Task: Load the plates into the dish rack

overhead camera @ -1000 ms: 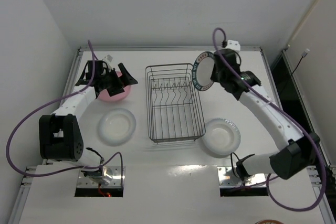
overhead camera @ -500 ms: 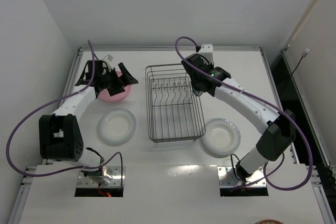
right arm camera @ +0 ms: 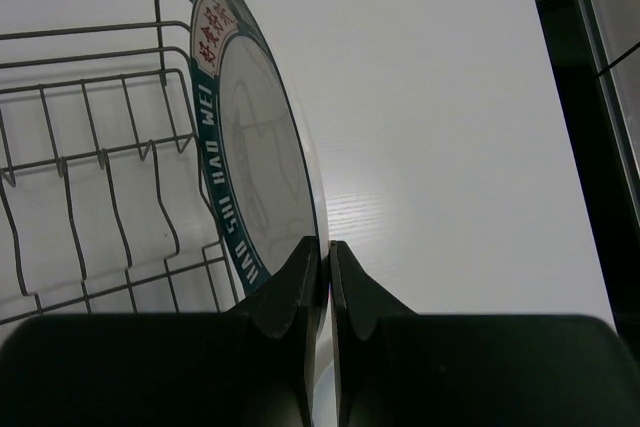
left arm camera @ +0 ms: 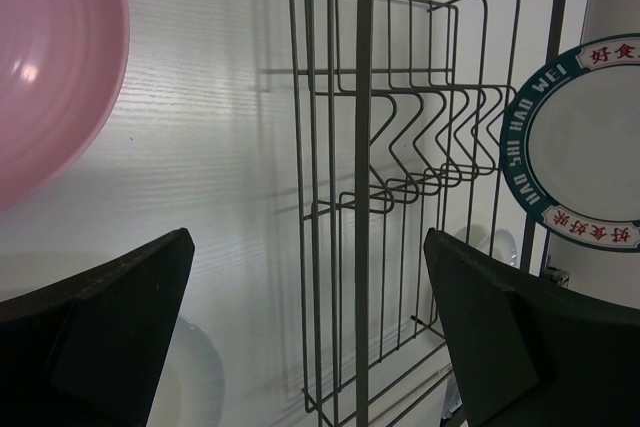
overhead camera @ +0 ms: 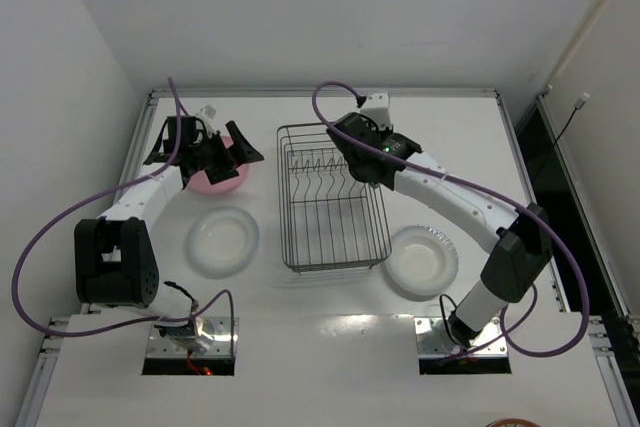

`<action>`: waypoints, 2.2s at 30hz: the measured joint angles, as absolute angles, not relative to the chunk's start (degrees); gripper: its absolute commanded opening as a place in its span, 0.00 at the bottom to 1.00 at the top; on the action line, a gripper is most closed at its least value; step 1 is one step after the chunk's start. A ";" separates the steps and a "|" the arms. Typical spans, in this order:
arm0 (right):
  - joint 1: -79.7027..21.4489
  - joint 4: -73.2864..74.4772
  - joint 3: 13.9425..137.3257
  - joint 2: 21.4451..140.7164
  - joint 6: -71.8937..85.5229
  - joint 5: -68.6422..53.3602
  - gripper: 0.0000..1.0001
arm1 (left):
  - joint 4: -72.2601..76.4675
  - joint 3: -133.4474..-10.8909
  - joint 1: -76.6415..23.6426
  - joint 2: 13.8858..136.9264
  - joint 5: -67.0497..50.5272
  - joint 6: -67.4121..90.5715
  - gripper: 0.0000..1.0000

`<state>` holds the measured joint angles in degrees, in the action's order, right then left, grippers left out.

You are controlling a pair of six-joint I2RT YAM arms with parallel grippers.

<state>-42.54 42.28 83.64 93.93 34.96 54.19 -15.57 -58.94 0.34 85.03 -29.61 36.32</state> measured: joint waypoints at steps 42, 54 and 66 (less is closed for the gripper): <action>-47.29 45.93 85.32 99.39 37.91 58.83 0.00 | -15.53 -58.92 0.34 85.03 -29.78 36.56 1.00; -43.97 41.65 82.94 101.67 38.41 52.66 0.27 | -15.53 -58.92 0.34 85.03 -29.80 36.56 1.00; -43.86 44.56 82.94 98.54 38.19 52.93 0.72 | -15.53 -58.92 0.34 85.03 -29.85 36.56 1.00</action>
